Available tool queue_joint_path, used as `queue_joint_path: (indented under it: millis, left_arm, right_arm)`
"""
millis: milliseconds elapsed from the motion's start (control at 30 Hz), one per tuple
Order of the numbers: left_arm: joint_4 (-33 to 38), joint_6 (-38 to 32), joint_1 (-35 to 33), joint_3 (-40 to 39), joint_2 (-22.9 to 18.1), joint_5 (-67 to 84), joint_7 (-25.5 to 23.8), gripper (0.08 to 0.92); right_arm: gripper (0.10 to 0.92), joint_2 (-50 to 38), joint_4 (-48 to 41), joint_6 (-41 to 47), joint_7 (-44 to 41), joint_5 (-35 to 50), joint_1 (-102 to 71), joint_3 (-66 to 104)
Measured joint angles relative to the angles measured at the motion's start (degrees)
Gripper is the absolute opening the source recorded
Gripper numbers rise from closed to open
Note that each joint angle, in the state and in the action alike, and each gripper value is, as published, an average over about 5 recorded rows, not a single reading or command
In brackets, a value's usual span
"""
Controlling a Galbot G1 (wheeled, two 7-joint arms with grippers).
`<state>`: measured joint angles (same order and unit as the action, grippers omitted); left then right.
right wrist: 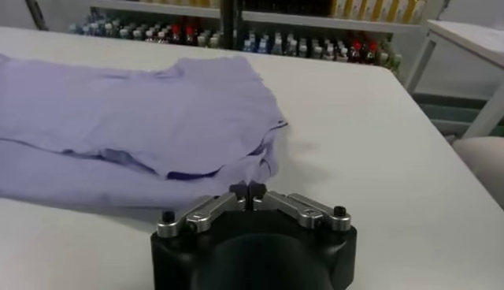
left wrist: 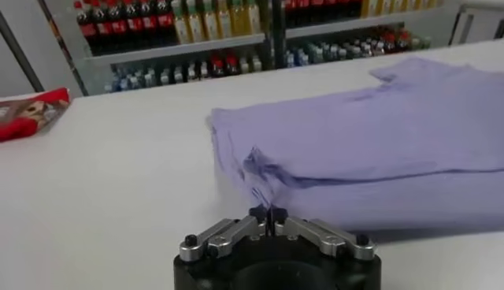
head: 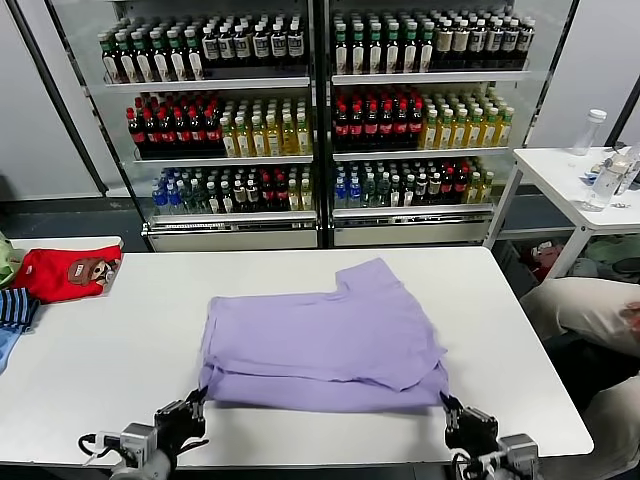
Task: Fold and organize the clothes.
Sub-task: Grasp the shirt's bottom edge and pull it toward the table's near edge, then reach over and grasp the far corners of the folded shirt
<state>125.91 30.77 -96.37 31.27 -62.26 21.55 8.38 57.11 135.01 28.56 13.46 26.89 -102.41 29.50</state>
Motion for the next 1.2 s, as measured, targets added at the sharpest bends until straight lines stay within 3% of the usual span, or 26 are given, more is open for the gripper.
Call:
queue_joint_path:
  millis: [367, 500, 667, 833, 1200]
  left_arm:
    - [4.2, -1.2, -0.4, 1.3, 0.0, -0.7, 1.4, 0.440]
    - [3.6, -1.9, 3.5, 0.6, 0.3, 0.1, 1.1, 0.552]
    - [-2.2, -2.3, 12.3, -1.0, 1.5, 1.0, -1.3, 0.699]
    - [-11.4, -2.0, 22.2, -3.0, 2.5, 1.4, -4.8, 0.808]
    - [-31.0, -1.2, 38.6, -5.1, 2.8, 1.1, -13.4, 0.823]
  right_arm:
    - [0.553, 0.3, 0.5, 0.5, 0.6, 3.1, 9.0, 1.5]
    - [0.665, 1.1, -5.4, 1.7, 0.7, 4.3, 19.4, -1.8]
    - [0.788, 3.2, -15.8, 2.6, 0.5, 4.6, 33.7, -7.5]
    - [0.821, 6.6, -27.8, 3.1, -0.4, 3.6, 47.3, -13.0]
    - [0.823, 17.0, -54.4, 2.9, -3.7, -3.0, 68.3, -19.2]
